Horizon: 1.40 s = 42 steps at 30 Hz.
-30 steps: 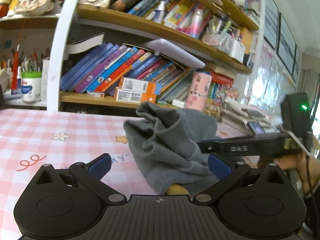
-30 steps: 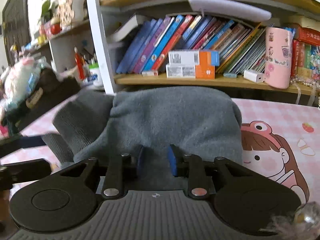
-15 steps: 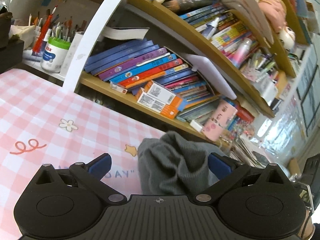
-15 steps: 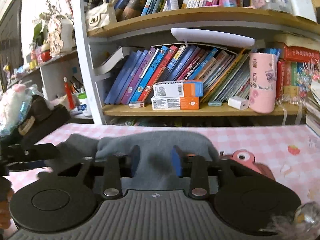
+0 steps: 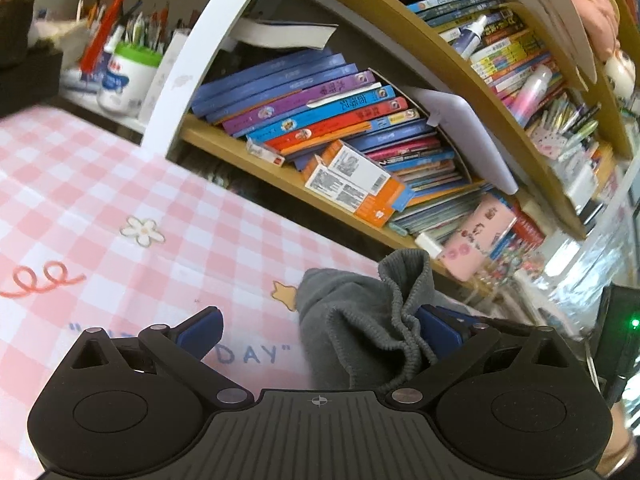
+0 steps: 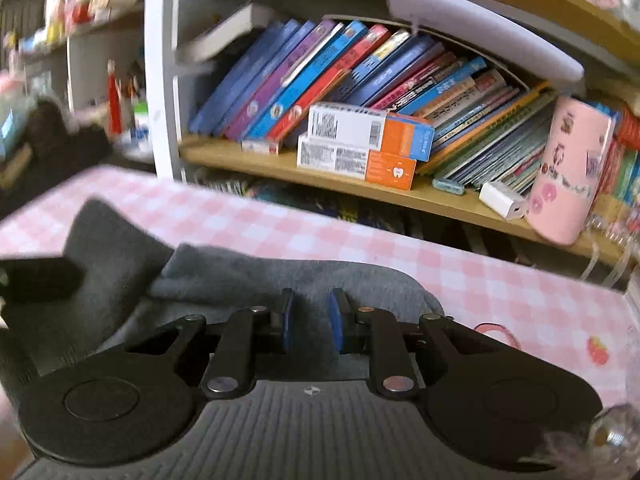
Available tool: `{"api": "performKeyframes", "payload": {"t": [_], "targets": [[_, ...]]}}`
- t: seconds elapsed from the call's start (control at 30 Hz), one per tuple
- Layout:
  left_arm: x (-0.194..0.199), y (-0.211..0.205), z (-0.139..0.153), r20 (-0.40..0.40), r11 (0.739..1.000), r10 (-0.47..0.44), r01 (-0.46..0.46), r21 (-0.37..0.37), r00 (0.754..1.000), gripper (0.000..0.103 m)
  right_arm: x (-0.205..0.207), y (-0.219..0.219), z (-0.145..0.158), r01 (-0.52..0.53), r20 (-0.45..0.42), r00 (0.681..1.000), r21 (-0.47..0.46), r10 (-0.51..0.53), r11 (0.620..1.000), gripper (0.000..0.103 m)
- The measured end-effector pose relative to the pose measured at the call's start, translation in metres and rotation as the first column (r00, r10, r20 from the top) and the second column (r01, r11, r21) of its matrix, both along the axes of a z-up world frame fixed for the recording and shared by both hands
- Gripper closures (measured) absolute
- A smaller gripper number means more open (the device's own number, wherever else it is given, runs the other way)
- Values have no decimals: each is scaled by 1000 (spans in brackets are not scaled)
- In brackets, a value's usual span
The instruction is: Fold clothes
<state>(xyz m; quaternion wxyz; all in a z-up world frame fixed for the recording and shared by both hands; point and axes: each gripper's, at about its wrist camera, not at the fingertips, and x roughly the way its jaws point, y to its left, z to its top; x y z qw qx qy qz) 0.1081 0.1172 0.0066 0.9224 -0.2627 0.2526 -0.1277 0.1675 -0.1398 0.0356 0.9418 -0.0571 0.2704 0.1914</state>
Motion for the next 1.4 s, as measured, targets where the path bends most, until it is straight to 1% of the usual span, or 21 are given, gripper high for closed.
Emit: {"api": "performKeyframes", "payload": {"t": [0.07, 0.1, 0.13, 0.2, 0.23, 0.37, 0.43, 0.5, 0.53, 0.6, 0.63, 0.67, 0.7, 0.77, 0.8, 0.93, 1.07, 1.13, 1.2, 1.33, 1.4], "targets": [[1, 2, -4, -4, 999, -29, 28, -39, 1000, 2, -7, -11, 2, 14, 13, 1000, 82, -16, 997, 83], [2, 3, -5, -6, 997, -46, 46, -59, 999, 4, -15, -18, 4, 20, 27, 999, 127, -24, 992, 78], [3, 3, -7, -7, 995, -62, 62, -78, 998, 5, -22, -24, 6, 24, 41, 999, 172, -32, 985, 70], [4, 3, -9, -9, 990, -77, 76, -116, 997, 6, -37, -39, 7, 48, 64, 996, 236, -65, 971, 61], [5, 3, -10, -10, 988, -78, 76, -132, 997, 6, -44, -46, 7, 59, 74, 994, 268, -82, 962, 60], [8, 2, -10, -11, 982, -59, 56, -182, 998, 6, -56, -68, 1, 130, 60, 986, 296, -155, 946, 54], [10, 1, -11, -15, 979, -55, 51, -198, 998, 8, -58, -73, -2, 133, 53, 987, 294, -155, 947, 44], [10, 0, -10, -2, 979, -57, 55, -197, 998, 25, -58, -76, -5, 114, 42, 990, 308, -133, 944, 37], [10, 0, -10, 5, 979, -58, 58, -196, 998, 30, -58, -77, -8, 106, 26, 992, 324, -121, 940, 35], [9, -1, -9, 18, 979, -60, 62, -195, 998, 50, -56, -79, -13, 92, -5, 995, 357, -96, 930, 34], [9, -2, -9, 24, 979, -60, 64, -195, 998, 58, -55, -79, -15, 91, -16, 996, 363, -92, 927, 34], [9, -2, -8, 31, 979, -61, 66, -194, 998, 74, -55, -79, -17, 90, -21, 996, 361, -89, 928, 34], [9, -3, -8, 37, 979, -62, 68, -194, 997, 81, -56, -79, -17, 90, -23, 996, 357, -88, 930, 34], [8, -4, -7, 50, 979, -64, 72, -193, 997, 88, -57, -79, -18, 91, -29, 996, 353, -86, 931, 32], [8, -4, -7, 56, 979, -63, 73, -193, 996, 89, -57, -79, -18, 91, -32, 996, 352, -85, 932, 31], [14, 3, -22, -2, 979, -43, 42, -200, 999, 86, -57, -77, -22, 90, -56, 996, 332, -75, 939, 27], [15, 7, -30, -10, 982, -64, 61, -181, 998, 73, -54, -77, -29, 97, -91, 993, 326, -71, 940, 26], [12, 6, -28, -12, 985, -54, 51, -167, 998, 62, -55, -78, -29, 100, -95, 993, 328, -73, 940, 26], [10, 7, -27, -18, 987, -42, 39, -156, 999, 24, -55, -79, -30, 102, -99, 992, 332, -73, 938, 26], [5, 10, -26, -14, 974, -90, 85, -210, 996, 18, -55, -82, -30, 104, -110, 991, 346, -69, 933, 26], [0, 6, -23, -8, 979, -93, 90, -180, 996, 12, -55, -83, -30, 105, -116, 991, 346, -68, 932, 24]]}}
